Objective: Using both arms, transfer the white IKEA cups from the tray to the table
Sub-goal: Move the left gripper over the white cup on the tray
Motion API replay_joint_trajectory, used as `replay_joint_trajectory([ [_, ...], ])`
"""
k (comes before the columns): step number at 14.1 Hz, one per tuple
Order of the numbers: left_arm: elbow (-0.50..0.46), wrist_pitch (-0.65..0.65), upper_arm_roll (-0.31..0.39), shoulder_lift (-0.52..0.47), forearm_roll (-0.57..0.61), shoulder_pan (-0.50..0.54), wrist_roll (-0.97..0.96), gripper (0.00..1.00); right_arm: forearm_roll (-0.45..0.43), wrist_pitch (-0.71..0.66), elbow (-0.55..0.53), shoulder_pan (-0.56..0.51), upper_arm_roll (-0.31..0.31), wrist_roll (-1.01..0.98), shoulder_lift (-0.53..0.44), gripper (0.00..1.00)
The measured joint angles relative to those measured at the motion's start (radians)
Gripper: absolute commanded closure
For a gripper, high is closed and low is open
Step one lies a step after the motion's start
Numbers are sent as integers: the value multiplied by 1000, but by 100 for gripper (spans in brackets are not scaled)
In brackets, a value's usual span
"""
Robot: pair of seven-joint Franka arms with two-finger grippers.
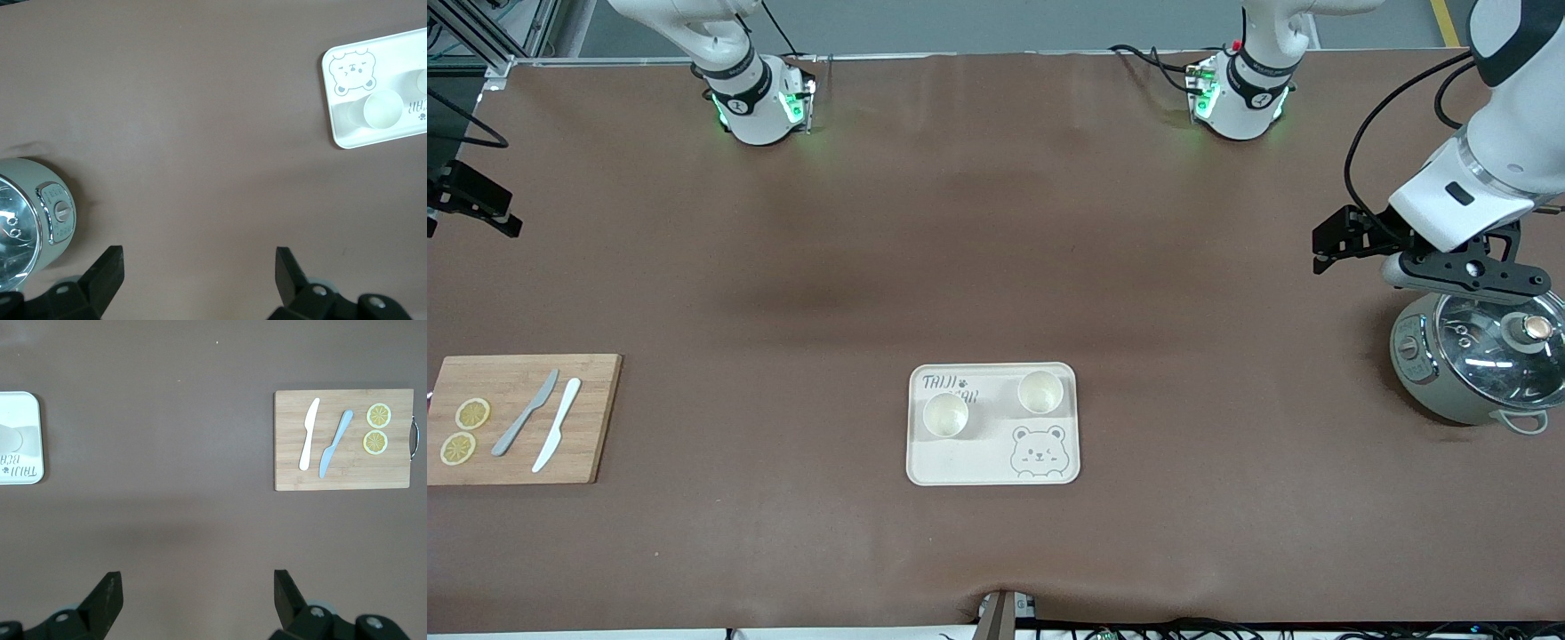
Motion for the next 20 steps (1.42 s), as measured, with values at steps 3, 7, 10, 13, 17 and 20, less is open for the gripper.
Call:
replay_joint_trajectory([
  [3, 0, 0, 0, 0, 0, 0, 0, 0, 0, 0, 0, 0, 0, 0, 0, 0],
  [7, -3, 23, -2, 15, 0, -4, -34, 0, 0, 0, 0, 0, 0, 0, 0, 0],
  [10, -7, 85, -7, 66, -9, -9, -38, 0, 0, 0, 0, 0, 0, 0, 2, 0],
  [13, -5, 154, -8, 140, -68, -28, -82, 0, 0, 0, 0, 0, 0, 0, 6, 0],
  [17, 109, 196, -11, 294, -76, -108, -260, 0, 0, 3, 1, 0, 0, 0, 7, 0],
  [20, 166, 238, -12, 400, -76, -172, -326, 0, 0, 14, 1, 0, 0, 0, 7, 0],
])
